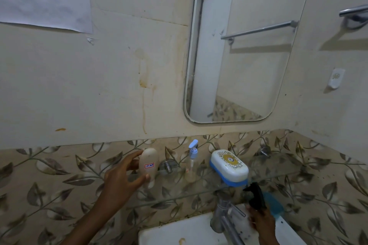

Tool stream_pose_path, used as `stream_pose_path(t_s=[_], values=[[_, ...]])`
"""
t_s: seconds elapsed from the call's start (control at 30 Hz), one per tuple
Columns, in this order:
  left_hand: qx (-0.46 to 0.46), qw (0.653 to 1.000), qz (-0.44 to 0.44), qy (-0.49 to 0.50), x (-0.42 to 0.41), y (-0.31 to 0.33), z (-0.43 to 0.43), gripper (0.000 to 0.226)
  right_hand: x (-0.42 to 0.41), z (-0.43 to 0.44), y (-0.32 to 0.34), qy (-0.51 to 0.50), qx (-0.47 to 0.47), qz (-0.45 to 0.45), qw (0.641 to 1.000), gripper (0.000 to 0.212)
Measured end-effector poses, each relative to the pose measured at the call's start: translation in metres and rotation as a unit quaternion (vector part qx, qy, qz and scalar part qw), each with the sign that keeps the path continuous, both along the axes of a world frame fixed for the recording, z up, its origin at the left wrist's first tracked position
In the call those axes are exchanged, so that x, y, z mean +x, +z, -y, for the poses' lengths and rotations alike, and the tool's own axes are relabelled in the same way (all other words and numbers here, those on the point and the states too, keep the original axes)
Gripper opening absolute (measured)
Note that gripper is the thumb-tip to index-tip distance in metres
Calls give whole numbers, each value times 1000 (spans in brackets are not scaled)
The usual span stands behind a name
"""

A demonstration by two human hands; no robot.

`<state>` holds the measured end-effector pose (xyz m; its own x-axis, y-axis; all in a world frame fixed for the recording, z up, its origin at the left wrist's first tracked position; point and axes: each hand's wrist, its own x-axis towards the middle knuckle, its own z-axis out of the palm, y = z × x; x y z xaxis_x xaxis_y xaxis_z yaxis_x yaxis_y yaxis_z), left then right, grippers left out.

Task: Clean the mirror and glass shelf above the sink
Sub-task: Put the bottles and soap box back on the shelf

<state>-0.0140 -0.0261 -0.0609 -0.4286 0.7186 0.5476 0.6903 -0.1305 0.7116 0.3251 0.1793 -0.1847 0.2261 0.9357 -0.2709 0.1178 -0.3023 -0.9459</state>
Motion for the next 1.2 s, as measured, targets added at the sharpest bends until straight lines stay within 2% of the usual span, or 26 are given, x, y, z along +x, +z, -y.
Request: stream_pose_path(t_s=[0.07, 0.2, 0.3, 0.43, 0.53, 0.67, 0.73, 0.83, 1.0, 1.2], values=[[-1, 1000, -2, 0, 0, 0, 0, 64, 14, 7, -3, -31, -2, -4, 1000, 19], [5, 1000, -5, 1, 2, 1, -1, 66, 44, 34, 12, -60, 70, -22, 995, 19], [10, 1000, 5, -5, 5, 1, -3, 72, 65, 41, 45, -57, 108, -31, 992, 28], [11, 1000, 0, -11, 5, 1, -6, 77, 84, 40, 101, -77, 176, 10, 981, 25], [13, 1000, 1, -13, 4, 0, -6, 75, 87, 38, 144, -82, 262, -30, 961, 29], [15, 1000, 19, -15, 2, -3, -5, 63, 83, 19, 191, -69, 329, -75, 939, 45], [16, 999, 28, -14, 2, -3, -5, 62, 76, 0, 208, -74, 343, -86, 933, 40], [16, 999, 46, -21, 3, -2, -3, 60, 68, -36, 221, -75, 348, -41, 934, 39], [11, 999, 48, -22, 5, 4, -3, 58, 62, -72, 225, -54, 320, 18, 946, 44], [16, 998, 57, -22, 7, 6, -4, 57, 64, -89, 222, -45, 289, 64, 954, 41]])
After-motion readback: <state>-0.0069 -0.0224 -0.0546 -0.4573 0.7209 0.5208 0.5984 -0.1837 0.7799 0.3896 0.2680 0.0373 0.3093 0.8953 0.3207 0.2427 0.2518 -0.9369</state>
